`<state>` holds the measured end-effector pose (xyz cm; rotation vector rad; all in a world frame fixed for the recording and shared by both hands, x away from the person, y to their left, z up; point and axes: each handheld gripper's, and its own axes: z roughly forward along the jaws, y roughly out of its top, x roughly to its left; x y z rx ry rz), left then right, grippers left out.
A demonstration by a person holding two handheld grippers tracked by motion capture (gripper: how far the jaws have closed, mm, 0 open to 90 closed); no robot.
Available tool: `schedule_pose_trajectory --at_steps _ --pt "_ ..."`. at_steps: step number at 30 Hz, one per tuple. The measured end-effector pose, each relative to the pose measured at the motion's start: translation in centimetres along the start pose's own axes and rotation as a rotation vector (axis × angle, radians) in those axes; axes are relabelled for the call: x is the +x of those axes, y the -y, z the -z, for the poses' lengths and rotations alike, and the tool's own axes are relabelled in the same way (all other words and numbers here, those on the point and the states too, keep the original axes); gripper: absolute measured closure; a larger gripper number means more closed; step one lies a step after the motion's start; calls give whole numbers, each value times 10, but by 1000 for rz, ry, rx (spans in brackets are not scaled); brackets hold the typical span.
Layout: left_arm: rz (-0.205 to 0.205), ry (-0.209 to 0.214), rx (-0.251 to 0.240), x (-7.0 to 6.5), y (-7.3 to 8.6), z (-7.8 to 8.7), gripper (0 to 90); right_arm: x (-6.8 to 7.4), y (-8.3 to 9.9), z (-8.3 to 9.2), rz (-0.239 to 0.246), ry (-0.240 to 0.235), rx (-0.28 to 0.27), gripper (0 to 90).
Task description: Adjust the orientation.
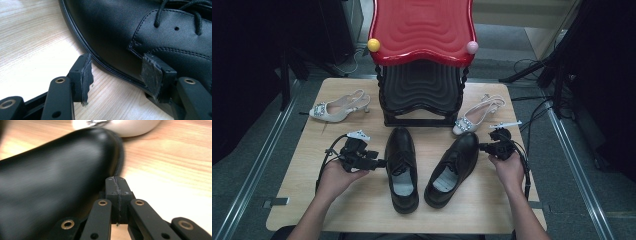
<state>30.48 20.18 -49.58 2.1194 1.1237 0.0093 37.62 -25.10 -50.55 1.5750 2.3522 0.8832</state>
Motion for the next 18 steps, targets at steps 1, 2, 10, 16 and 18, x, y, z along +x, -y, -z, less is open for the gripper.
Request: schedule_pose_trajectory --at_steps 1,2,10,16,18 --pt "-2 -3 0 0 0 0 421 -3 -2 -4 -2 11 5 900" --pt "0 -5 -1 1 0 0 422 -5 -3 -6 -2 20 0 900" --pt "1 -4 4 1 1 -1 423 -11 -9 -15 -45 -82 13 900" --pt "0 -3 2 1 2 0 422 13 -14 -21 17 -81 16 900" --pt "2 -3 -1 1 2 1 422 20 -15 -24 26 -134 12 900"
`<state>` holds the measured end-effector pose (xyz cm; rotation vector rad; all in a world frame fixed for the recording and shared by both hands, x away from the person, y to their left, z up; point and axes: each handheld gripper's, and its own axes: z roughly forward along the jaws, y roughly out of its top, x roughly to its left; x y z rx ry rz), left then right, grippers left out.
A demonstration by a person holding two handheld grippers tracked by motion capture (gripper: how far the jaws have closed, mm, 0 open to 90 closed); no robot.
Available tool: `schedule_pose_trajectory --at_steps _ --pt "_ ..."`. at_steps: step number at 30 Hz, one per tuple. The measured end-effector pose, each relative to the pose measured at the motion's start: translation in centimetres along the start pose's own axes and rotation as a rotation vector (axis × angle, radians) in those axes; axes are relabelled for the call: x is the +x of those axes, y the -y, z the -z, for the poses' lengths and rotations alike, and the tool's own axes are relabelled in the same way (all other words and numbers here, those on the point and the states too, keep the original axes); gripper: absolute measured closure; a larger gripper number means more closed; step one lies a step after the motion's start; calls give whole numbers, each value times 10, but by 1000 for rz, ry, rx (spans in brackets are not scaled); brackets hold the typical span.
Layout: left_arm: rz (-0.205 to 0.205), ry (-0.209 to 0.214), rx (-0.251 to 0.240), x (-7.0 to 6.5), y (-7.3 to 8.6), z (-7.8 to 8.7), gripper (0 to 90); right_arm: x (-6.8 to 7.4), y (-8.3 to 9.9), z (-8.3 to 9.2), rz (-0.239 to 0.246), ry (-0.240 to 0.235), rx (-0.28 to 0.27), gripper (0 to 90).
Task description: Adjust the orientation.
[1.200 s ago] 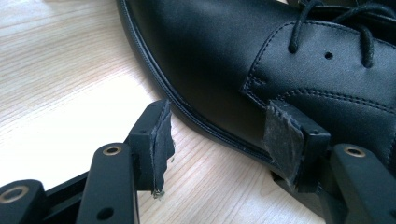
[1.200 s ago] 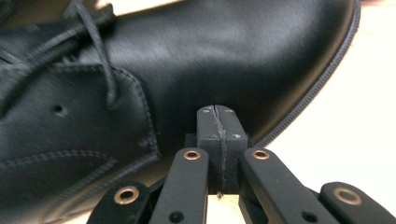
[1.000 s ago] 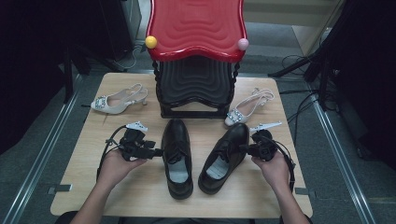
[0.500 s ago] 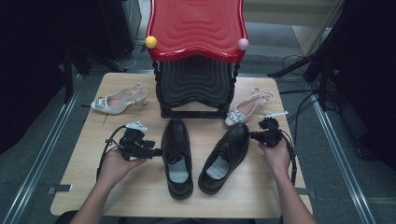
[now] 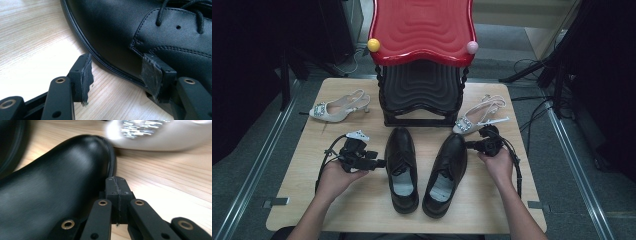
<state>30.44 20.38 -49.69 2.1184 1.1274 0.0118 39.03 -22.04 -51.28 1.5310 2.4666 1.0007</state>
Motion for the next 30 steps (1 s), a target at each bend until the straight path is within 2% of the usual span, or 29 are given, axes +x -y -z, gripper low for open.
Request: schedule_pose_trajectory --at_steps 3,4,6,8,12,14,17,21,24,28,30 --pt "-1 -1 -2 0 0 0 423 17 -4 -2 68 40 -5 900" --pt "-2 -3 -2 0 1 1 423 20 -5 0 77 47 -16 900" --pt "1 -1 -8 0 1 1 423 22 -4 6 65 25 -42 900" --pt "1 0 -8 1 1 2 424 25 1 16 83 34 -62 900" --pt "1 -2 -4 0 2 1 424 36 20 36 103 12 -80 900" --pt "-2 -2 -5 0 1 1 424 42 32 42 105 -11 -76 900" --pt "-3 3 -6 -1 1 0 425 54 49 45 115 -42 -39 900" --pt "-7 1 -5 0 0 0 425 69 67 46 161 -71 8 900" --pt "-8 4 -2 0 0 -1 426 77 73 50 193 -88 22 900" --pt "-8 5 -2 0 0 -1 426 81 79 55 199 -130 37 900" --pt "-9 4 0 0 0 -1 427 83 80 55 215 -127 43 900"
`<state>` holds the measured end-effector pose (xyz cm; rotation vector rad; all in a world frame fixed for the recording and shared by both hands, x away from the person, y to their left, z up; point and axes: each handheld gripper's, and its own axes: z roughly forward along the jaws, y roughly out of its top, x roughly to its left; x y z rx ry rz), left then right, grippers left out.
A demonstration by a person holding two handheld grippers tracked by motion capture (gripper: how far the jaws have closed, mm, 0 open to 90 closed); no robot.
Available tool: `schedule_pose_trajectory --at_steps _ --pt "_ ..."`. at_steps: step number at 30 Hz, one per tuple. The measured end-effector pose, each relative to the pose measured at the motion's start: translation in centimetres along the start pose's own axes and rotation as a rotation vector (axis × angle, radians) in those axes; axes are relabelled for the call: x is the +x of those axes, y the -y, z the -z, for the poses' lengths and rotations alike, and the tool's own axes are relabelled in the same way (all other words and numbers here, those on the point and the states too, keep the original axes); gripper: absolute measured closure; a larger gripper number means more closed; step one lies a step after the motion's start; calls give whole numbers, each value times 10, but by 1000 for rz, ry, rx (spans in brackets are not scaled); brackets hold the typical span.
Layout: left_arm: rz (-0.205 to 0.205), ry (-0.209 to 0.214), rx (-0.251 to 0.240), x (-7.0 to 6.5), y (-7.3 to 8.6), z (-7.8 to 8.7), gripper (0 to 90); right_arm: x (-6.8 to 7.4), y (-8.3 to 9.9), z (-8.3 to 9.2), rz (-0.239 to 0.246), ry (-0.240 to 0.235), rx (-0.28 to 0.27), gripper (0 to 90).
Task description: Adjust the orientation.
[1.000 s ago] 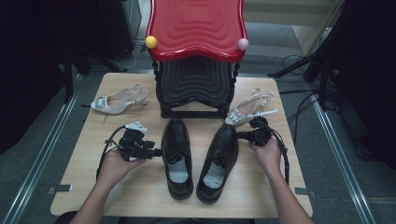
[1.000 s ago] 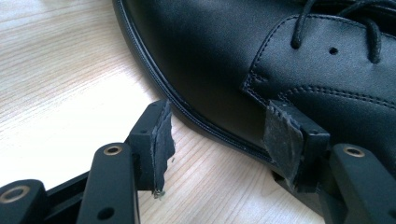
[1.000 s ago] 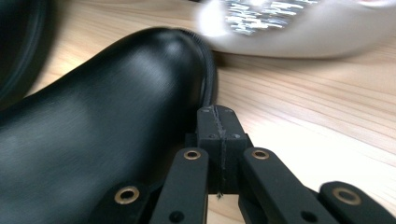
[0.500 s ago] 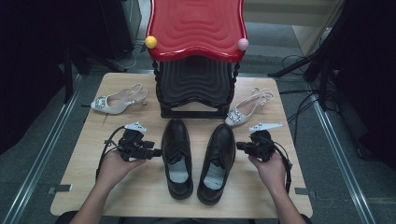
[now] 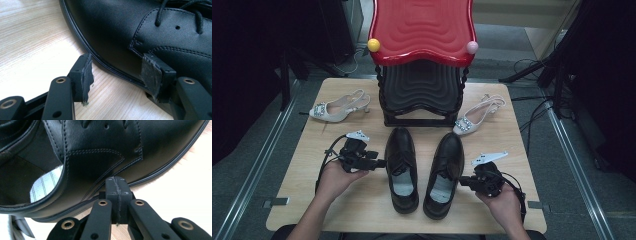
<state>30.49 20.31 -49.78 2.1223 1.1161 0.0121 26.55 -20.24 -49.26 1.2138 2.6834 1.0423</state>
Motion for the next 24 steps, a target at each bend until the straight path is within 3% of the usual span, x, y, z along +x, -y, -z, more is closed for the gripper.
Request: schedule_pose_trajectory --at_steps 4,15,20,24 --pt "-1 2 4 -1 0 -1 429 -1 -1 -7 3 18 20 900" --pt "2 3 2 -1 3 1 438 2 -8 -15 2 28 14 900" --pt "19 45 5 -2 5 1 555 2 -14 -19 3 29 14 900" --pt "12 60 46 -4 7 -5 684 4 -21 -24 13 38 12 900"
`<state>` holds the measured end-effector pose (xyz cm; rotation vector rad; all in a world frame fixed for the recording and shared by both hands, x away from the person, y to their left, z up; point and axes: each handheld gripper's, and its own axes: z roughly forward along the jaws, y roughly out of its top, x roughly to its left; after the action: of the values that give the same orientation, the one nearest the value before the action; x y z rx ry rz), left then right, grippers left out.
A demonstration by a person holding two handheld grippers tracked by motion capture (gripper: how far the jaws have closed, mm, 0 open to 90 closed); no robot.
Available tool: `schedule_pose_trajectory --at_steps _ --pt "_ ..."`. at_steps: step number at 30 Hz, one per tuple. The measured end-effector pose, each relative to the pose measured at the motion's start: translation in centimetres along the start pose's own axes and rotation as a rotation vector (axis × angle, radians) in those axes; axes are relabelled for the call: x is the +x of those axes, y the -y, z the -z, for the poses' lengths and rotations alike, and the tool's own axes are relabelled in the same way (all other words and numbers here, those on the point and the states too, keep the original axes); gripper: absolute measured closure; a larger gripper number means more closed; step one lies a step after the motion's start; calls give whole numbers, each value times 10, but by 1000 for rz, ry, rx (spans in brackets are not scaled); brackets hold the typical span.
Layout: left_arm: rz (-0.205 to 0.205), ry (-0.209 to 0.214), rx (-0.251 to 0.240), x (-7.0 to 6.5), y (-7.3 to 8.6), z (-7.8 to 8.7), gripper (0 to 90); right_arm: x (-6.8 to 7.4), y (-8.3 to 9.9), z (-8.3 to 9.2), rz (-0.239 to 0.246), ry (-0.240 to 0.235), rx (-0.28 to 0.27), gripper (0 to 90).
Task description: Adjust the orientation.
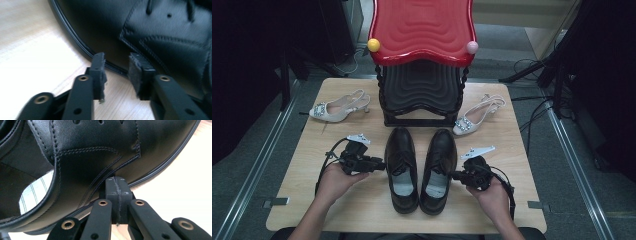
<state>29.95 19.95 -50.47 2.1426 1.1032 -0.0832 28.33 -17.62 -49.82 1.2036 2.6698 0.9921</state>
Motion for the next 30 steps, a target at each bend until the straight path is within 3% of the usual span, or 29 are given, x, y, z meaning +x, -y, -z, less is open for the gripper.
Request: schedule_pose_trajectory --at_steps 3,15,17,25,30 --pt "-7 5 20 -1 1 -4 745 1 -4 -3 6 9 -2 900" --pt "10 36 -22 -6 3 -9 897 3 -12 -11 -5 9 -16 900" --pt "10 48 -14 -8 3 -12 899 2 -14 -14 -4 9 -21 900" --pt "9 24 -29 -15 6 -16 900 0 -18 -17 -2 9 -16 900" --pt "-5 52 -25 -26 11 -19 900 -6 -20 -15 -15 38 -21 900"
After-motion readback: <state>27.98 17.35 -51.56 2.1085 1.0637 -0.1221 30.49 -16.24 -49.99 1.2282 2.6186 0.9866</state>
